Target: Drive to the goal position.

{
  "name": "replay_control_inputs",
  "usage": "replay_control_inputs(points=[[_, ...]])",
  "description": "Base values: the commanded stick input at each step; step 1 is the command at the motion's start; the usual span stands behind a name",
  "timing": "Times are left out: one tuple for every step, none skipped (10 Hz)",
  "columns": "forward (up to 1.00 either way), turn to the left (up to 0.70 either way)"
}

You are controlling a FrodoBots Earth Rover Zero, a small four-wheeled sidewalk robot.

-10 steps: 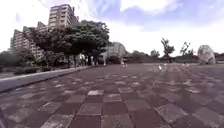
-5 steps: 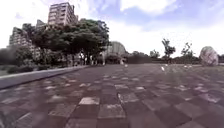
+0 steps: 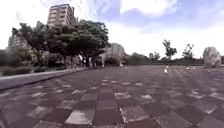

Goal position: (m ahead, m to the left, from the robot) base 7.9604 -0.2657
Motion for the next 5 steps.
replay_control_inputs(points=[[1.00,0.00],[1.00,0.00],[1.00,0.00],[1.00,0.00],[1.00,0.00]])
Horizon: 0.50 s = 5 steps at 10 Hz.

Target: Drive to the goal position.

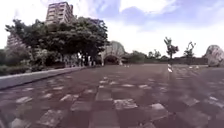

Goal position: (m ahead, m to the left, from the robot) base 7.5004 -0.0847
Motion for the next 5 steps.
replay_control_inputs(points=[[1.00,0.00],[1.00,0.00],[1.00,0.00],[1.00,0.00],[1.00,0.00]])
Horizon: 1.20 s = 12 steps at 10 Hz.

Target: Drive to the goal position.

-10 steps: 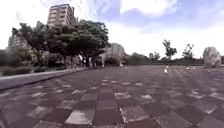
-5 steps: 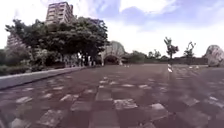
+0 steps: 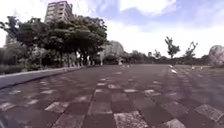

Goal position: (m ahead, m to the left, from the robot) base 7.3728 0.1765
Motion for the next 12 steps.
replay_control_inputs(points=[[1.00,0.00],[1.00,0.00],[1.00,0.00],[1.00,0.00],[1.00,0.00],[1.00,0.00],[1.00,0.00],[1.00,0.00],[1.00,0.00],[1.00,0.00],[1.00,0.00],[1.00,0.00]])
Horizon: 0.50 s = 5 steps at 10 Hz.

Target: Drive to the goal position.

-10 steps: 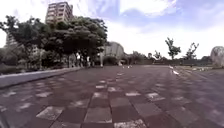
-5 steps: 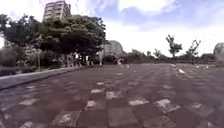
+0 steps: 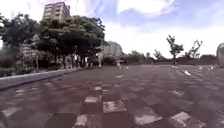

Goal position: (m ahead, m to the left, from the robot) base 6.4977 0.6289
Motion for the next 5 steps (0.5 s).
replay_control_inputs(points=[[1.00,0.00],[1.00,0.00],[1.00,0.00],[1.00,0.00],[1.00,0.00]])
